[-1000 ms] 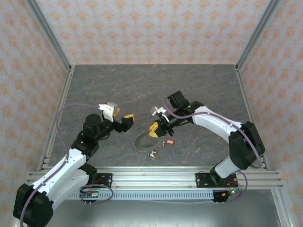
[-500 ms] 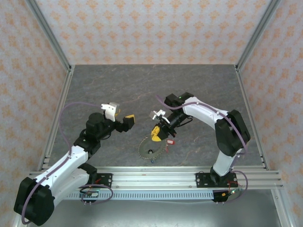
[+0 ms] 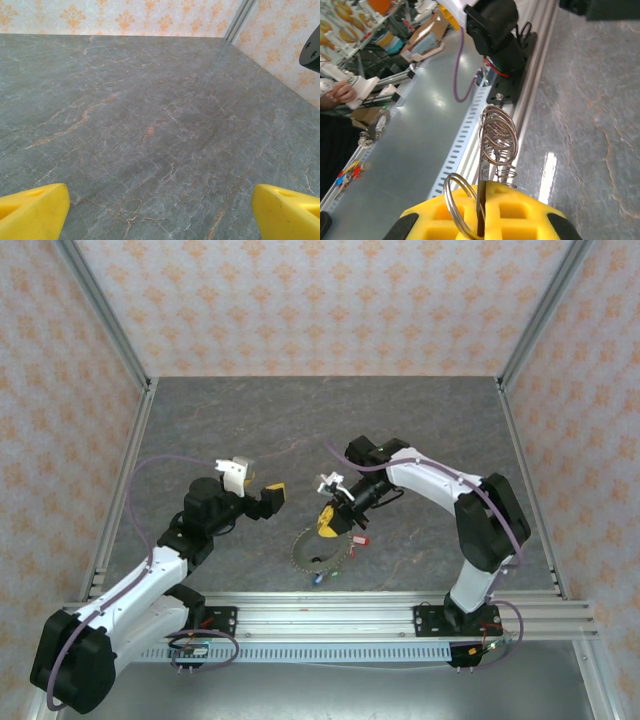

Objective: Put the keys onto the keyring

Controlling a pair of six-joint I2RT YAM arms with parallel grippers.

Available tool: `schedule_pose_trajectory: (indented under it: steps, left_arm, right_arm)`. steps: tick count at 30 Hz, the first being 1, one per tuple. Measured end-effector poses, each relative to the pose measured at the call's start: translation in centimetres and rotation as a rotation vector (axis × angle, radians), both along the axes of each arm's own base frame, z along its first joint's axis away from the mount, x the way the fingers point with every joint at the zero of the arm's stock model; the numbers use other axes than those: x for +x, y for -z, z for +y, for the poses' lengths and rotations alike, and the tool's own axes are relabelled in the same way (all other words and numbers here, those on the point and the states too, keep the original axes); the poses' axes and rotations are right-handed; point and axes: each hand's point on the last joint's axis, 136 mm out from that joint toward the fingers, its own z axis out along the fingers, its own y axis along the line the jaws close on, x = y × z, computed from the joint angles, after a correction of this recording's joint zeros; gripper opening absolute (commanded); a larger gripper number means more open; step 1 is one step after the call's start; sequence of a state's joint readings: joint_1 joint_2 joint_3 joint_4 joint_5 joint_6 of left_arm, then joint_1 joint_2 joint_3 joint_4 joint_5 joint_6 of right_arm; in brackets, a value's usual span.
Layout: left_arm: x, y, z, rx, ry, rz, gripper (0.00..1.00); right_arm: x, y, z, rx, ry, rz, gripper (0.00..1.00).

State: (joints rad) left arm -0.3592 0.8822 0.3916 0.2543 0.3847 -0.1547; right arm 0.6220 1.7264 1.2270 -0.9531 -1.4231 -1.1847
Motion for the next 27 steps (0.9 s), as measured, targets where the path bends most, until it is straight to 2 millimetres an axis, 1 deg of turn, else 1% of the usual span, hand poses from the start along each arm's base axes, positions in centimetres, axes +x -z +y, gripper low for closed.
schedule_pose_trajectory:
  steps: [4, 10, 16, 20, 27]
  left_arm:
    - [0.0, 0.2, 0.0, 0.001, 0.001, 0.005, 0.94]
    - [-0.2, 0.3, -0.5, -0.002, 0.031, 0.015, 0.94]
    - [-0.4, 0.2, -1.4, -0.012, 0.084, 0.027, 0.93]
    - [-0.6, 0.7, -1.9, -0.007, 0.121, 0.051, 0.93]
    - [-0.5, 1.2, -2.7, -0.004, 0.166, 0.08, 0.93]
  right_arm:
    - [0.1, 0.9, 0.2, -0.041, 0.025, -0.015, 0.0]
    - [0.8, 0.9, 0.6, -0.054, 0.056, -0.046, 0.0]
    - [1.0, 1.0, 0.8, -0.068, 0.073, -0.062, 0.0]
    - [1.2, 1.4, 0.9, -0.085, 0.083, -0.067, 0.0]
    - [1.5, 1.6, 1.0, -0.093, 0.095, -0.075, 0.0]
